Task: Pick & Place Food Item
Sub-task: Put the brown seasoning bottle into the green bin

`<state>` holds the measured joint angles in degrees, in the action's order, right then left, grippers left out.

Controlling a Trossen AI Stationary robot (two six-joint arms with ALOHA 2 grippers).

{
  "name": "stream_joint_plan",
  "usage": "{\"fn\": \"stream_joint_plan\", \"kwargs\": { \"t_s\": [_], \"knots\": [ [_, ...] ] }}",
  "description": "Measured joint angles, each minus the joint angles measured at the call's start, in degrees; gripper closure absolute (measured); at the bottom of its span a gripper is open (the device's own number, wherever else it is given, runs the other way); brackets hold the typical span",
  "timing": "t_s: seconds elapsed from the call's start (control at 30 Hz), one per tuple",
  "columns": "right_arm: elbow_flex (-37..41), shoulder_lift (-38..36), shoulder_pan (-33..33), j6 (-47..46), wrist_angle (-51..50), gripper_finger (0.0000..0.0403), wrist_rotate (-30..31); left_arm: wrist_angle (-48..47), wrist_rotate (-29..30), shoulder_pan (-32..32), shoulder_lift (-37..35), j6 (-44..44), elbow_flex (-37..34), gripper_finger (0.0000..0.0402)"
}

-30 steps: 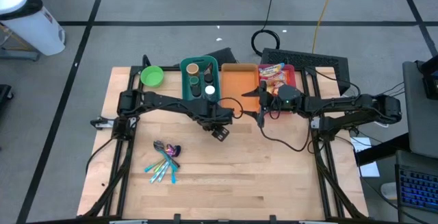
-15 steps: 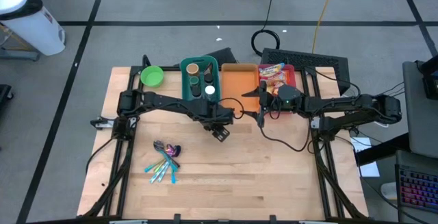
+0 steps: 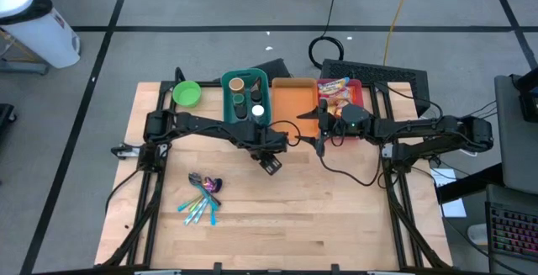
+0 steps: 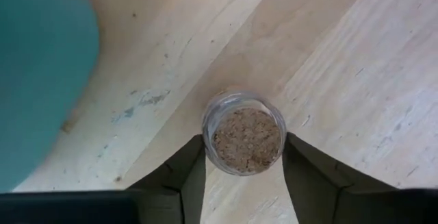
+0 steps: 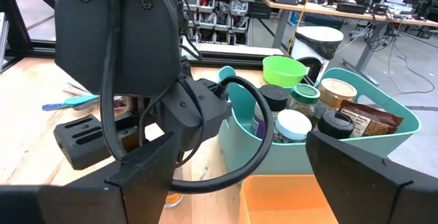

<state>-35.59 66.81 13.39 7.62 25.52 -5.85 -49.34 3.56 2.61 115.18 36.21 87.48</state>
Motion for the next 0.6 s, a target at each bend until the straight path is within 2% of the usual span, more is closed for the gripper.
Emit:
{"fn": "stream_joint_plan", "kwargs": {
  "t_s": [0.1,0.17,0.37,0.5,0.6],
  "knots": [
    [-0.02,0.0,0.0,0.02,0.0,0.0085,0.0,-0.03,1.09,0.07,-0.25,-1.82,0.11,0.0242],
    [-0.02,-0.02,0.0,0.0,0.04,0.0085,0.02,-0.94,1.46,0.14,-1.32,-2.8,0.06,0.0297],
    [-0.02,0.0,0.0,0.33,-0.35,0.0085,0.06,-6.19,1.2,-0.01,-10.87,-3.15,0.07,0.0393],
    [-0.02,-0.02,0.07,0.95,-0.02,0.0085,0.08,-5.98,1.47,-0.11,-17.11,-3.15,0.09,0.0385],
    [-0.02,-0.02,0.15,1.25,0.04,0.0085,0.15,-5.05,5.89,-0.11,-19.58,-5.03,0.09,0.037]
  ]
}}
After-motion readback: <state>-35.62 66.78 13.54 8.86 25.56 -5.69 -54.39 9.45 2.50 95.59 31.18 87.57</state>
